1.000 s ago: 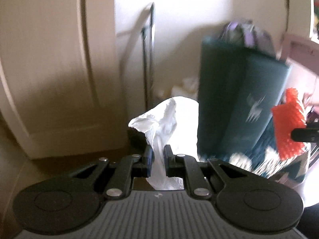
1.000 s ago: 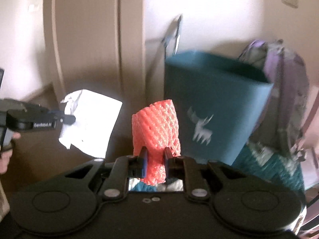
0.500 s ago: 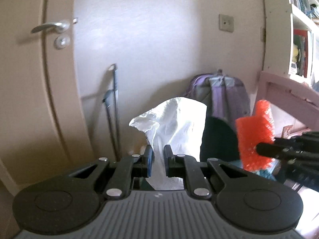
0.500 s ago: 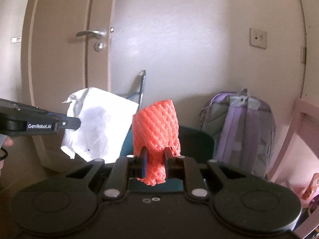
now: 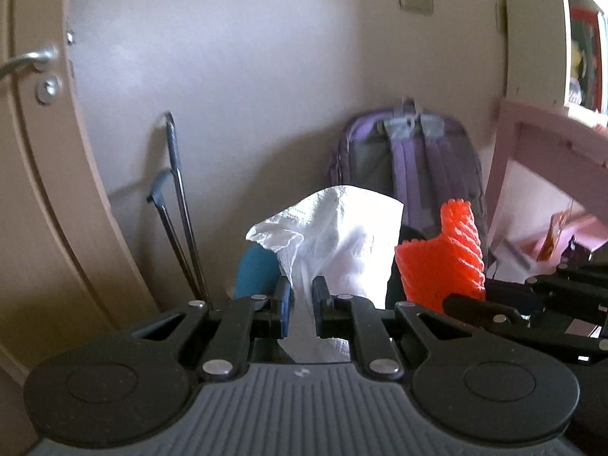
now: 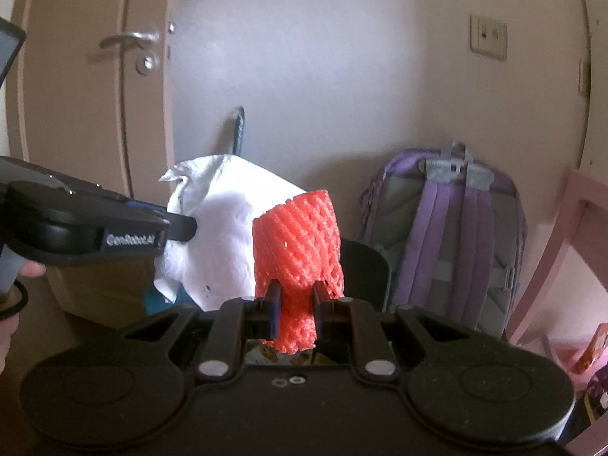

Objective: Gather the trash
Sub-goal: 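Open the left tool over the bin while the right tool releases the foam net into it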

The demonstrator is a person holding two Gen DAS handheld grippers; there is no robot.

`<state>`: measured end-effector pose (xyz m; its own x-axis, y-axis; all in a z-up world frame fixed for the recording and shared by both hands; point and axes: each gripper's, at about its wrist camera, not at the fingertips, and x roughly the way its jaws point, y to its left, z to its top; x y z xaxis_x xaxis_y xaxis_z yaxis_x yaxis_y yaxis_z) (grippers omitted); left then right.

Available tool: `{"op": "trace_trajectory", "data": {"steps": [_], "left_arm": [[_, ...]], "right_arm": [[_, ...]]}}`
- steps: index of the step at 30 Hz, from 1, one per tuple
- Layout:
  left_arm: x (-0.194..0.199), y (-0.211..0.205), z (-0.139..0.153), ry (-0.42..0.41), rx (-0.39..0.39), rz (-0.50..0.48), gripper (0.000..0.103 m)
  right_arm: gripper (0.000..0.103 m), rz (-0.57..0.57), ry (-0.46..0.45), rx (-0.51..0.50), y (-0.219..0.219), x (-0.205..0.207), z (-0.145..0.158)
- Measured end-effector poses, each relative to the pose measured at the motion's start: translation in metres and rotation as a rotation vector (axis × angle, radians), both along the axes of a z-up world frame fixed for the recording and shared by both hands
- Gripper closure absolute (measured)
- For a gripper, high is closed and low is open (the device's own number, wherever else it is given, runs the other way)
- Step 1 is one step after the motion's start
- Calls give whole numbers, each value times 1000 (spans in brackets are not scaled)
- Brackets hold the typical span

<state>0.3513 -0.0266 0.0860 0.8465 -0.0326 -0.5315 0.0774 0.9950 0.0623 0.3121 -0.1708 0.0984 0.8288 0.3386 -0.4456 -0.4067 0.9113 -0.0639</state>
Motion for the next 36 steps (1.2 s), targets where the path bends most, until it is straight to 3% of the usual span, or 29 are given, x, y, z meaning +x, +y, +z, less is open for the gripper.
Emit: {"op": "trace_trajectory", "data": {"steps": [8,14,21,28,30,31,32,34,36], "left_arm": [[48,-16,-36,114,63,-11,91],[78,-23,-63,249,122,-41,91],[92,-22,-78,353,112,-63,91],[89,-21,-77,373,95,-61,87],[86,-19,-73,368,82,-52,77],[84,-19,-72,360,80,-46,65],[82,-18,-70,349,79,-40,47],[74,-16,-65,310,77,-29,30],[68,-14,-59,282,67,-36,30]], "right_arm": [[87,9,140,-35,5,38,-18],[84,21,221,-55,10,53,-31],[78,12,260,-79,7,59,-35],[69,11,245,-56,-2,54,-28],[64,4,237,-41,-5,50,-25],[61,3,232,-32,-7,49,-24],[60,5,226,-22,-9,47,-22],[56,5,215,-10,-12,42,-19],[55,9,202,0,-14,36,-15]]}}
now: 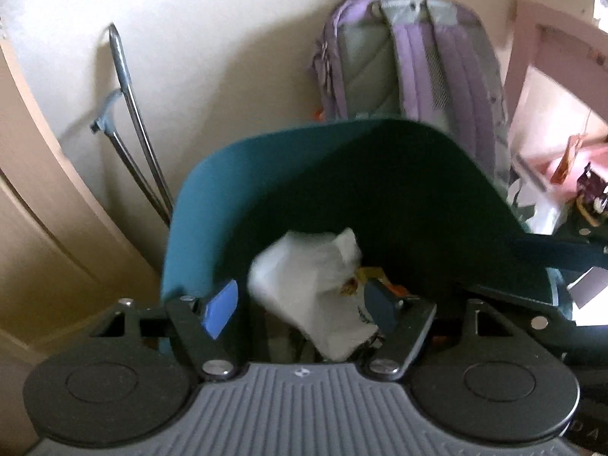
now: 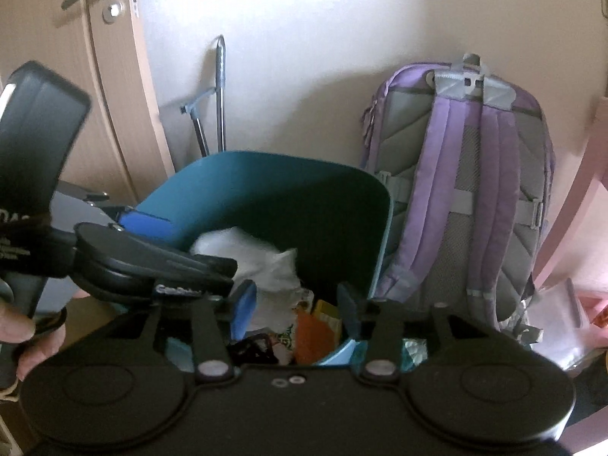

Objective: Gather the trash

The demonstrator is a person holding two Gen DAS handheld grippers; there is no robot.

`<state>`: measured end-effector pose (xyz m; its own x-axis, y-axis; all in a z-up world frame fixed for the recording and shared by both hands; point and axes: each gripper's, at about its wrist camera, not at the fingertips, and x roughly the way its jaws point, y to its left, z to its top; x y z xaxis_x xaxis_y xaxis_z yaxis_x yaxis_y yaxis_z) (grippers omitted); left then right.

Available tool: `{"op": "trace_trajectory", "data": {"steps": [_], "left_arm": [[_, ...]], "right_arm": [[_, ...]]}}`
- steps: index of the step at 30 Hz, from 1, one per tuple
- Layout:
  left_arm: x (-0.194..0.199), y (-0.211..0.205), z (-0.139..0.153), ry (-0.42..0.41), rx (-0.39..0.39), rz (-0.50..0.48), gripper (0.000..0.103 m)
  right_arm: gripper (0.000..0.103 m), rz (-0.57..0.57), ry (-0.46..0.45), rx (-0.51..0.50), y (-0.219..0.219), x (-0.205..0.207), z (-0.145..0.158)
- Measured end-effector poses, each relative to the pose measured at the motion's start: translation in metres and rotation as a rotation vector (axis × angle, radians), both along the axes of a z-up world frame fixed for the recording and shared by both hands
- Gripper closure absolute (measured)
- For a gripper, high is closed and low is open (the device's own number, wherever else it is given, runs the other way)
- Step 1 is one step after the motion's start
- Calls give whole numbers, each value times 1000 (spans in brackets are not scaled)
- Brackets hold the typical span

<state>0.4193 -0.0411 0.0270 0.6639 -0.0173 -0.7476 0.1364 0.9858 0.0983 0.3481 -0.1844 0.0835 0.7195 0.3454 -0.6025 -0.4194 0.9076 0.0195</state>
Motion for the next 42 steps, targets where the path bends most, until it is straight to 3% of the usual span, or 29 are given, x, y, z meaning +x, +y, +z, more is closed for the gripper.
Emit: {"op": "trace_trajectory", "data": {"steps": [5,15,24,28,30,36,42], "left_arm": [[-20,6,13,-31,-31,15,23],[-75,22,46,-155,-100,19,23],[-142,24,70,-289,-95,20,20],[-172,20,76,-360,-78,20,7],[-187,20,78,-391,-84,23,7],[-219,28,77,-411,-162,49,5],[-245,30,76,-431,-191,89,3]], "right_arm": [[52,6,-40,24,-3,-17,11],[46,32,-128,94,-14,-62,34],[45,50,-214,136,-27,-109,46],[44,59,-240,158,-32,-130,48],[44,62,-248,171,-35,-139,49],[43,73,-268,195,-40,-168,47],[43,86,-280,173,-37,-193,44]]}}
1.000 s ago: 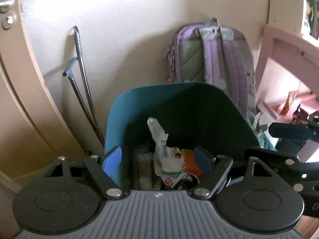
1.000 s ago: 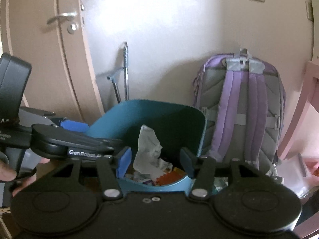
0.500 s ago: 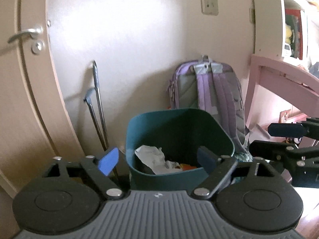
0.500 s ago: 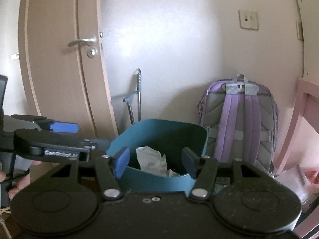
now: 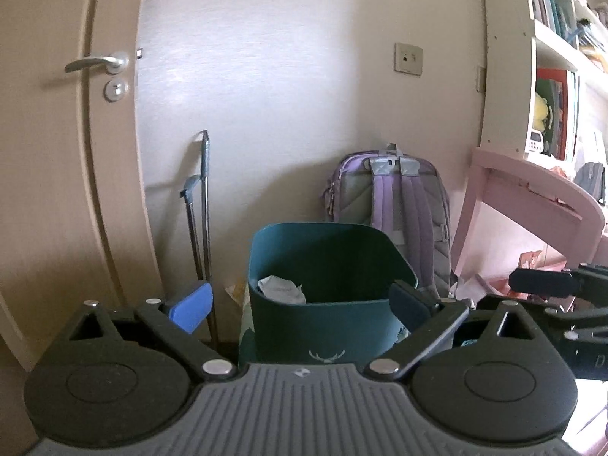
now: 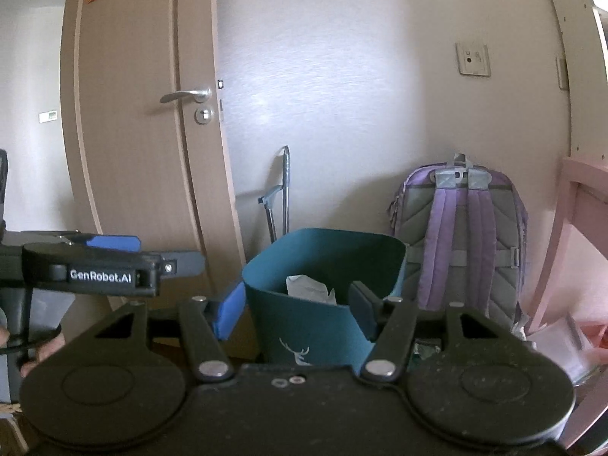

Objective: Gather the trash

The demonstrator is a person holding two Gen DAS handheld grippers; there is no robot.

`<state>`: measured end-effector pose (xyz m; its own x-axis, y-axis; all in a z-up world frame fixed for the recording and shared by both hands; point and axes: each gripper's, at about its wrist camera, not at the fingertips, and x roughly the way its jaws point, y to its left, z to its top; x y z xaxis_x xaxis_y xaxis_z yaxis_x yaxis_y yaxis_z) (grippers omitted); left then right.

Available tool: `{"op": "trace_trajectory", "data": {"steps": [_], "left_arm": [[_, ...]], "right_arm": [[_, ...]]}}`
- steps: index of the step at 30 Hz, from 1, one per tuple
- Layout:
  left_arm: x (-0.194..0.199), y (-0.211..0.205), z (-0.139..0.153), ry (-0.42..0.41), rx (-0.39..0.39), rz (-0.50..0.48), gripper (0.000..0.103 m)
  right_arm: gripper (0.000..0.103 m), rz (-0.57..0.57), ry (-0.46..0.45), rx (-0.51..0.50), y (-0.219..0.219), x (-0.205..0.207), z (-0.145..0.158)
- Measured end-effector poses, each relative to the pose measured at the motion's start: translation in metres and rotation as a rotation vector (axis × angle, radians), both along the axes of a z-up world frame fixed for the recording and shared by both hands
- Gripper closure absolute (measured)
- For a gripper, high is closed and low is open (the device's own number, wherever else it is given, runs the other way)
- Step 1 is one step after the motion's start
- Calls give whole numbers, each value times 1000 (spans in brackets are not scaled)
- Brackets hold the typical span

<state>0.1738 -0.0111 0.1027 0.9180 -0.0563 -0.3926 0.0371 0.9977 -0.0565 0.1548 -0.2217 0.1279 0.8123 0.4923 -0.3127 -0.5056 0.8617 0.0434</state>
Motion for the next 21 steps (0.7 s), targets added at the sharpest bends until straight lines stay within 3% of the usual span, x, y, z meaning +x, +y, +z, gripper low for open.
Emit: {"op": "trace_trajectory", "data": {"steps": [21], "left_arm": [[-43,-7,4,50,-1,2,2]], "right_arm": [[42,3,35,-9,-3,-31,9]]}}
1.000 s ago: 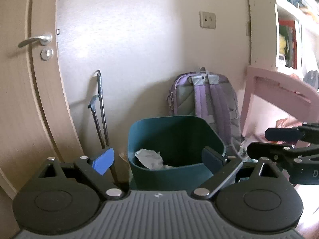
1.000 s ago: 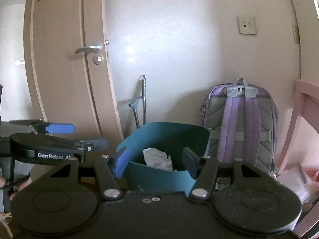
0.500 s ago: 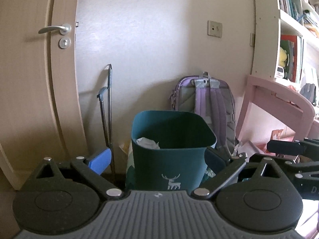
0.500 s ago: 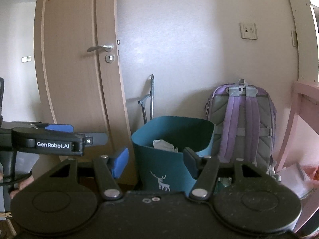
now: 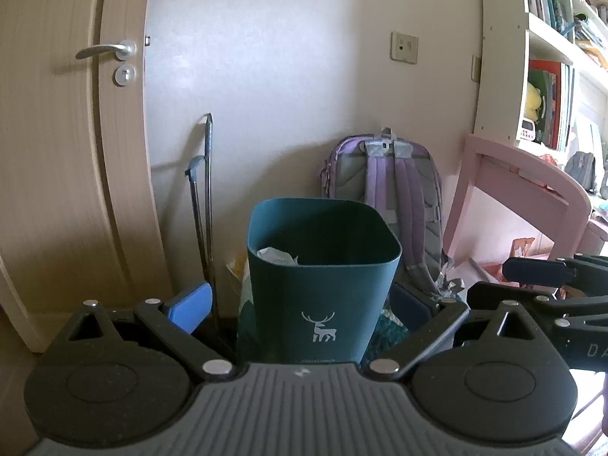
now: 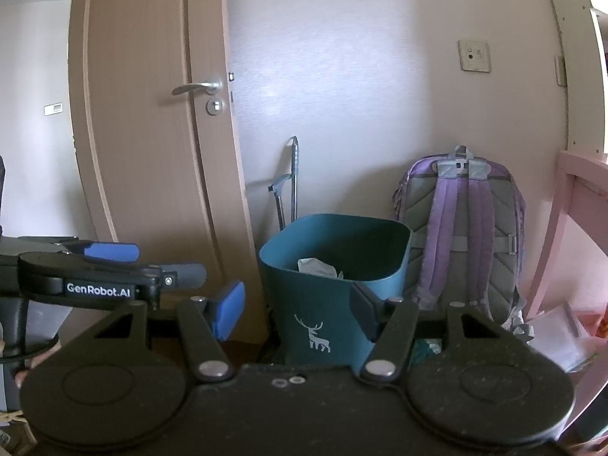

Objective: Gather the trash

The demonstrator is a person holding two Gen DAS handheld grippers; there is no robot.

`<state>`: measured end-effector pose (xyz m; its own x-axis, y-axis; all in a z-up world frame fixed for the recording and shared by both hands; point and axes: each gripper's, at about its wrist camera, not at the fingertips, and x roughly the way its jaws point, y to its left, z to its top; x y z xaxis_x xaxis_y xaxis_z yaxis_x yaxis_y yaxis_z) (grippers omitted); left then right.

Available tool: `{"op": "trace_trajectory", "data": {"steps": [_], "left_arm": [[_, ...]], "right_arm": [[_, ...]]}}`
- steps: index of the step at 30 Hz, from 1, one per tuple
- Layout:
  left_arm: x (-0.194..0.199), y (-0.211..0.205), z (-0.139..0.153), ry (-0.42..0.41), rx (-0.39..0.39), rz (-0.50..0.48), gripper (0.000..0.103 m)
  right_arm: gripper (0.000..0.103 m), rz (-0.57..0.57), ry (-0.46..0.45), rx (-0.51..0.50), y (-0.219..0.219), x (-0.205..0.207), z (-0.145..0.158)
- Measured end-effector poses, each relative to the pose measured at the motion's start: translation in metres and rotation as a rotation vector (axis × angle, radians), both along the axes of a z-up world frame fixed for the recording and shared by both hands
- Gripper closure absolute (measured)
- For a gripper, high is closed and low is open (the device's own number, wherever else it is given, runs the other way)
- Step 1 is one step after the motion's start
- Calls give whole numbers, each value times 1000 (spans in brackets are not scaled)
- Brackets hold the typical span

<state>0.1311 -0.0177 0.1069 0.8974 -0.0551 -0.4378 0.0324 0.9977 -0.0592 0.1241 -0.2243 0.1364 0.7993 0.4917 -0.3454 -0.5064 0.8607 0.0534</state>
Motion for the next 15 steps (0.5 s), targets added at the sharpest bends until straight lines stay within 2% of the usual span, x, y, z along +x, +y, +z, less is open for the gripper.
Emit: {"op": "trace_trajectory", "data": {"steps": [15], "left_arm": [[0,-1,43,-36,-12,22,2]], "right_arm": [[42,-22,-4,37,-13,-2,28]]}}
